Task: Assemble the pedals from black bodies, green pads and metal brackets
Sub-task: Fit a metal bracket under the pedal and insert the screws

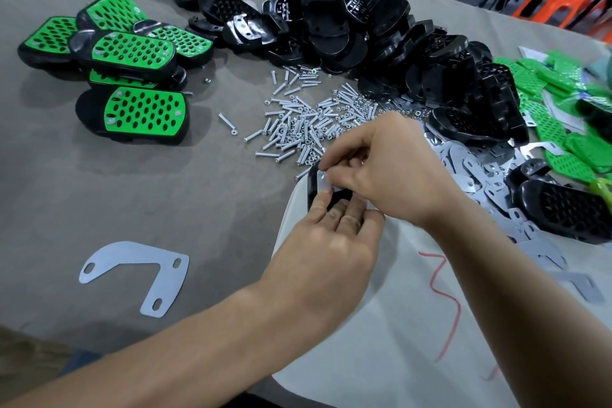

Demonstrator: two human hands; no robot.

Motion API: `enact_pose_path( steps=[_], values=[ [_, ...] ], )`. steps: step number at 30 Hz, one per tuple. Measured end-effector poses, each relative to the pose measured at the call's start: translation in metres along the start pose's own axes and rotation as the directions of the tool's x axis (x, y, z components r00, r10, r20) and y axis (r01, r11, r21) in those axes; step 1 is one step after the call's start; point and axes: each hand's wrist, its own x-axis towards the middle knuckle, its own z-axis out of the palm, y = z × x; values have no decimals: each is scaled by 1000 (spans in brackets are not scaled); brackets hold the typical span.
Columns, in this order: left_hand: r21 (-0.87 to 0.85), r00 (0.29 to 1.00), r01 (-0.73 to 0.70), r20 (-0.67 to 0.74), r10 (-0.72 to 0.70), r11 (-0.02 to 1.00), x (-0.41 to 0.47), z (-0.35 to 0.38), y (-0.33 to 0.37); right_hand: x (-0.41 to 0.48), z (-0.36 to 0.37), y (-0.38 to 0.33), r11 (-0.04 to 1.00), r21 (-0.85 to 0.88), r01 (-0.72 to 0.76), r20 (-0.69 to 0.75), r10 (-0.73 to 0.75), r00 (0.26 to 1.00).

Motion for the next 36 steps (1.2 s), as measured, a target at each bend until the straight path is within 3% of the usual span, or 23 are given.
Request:
enact_pose_path(
  steps=[6,10,15,24,26,30,33,36],
  values=[
    [-15,1000,4,-4,-4,1000,0,-1,1,0,0,4,999,31,-6,-7,6,1000],
    [-8,1000,-8,-11,8,1000,1,-1,-1,2,-2,-3,989,-128,74,2,-74,997],
    [20,999,-14,-46,15,1000,1,0,0,4,-3,-15,905,-390,169,104,-139,985],
    [-6,993,-37,-117,36,999,3,-2,-1,6,6,-20,868,-477,139,120,-92,988],
    [-16,996,-34,-81,33,999,3,-2,-1,3,5,-18,900,-428,85,61,-65,996],
    [-15,1000,-14,-15,13,1000,1,-1,-1,0,-1,-10,993,-114,29,-22,-32,999],
    [-9,1000,-18,-18,18,1000,1,0,-2,-3,-2,-6,997,-70,41,61,-37,997],
    [-27,1000,-13,-18,12,1000,1,0,-1,-7,-2,-1,996,-88,20,38,-17,999]
  ],
)
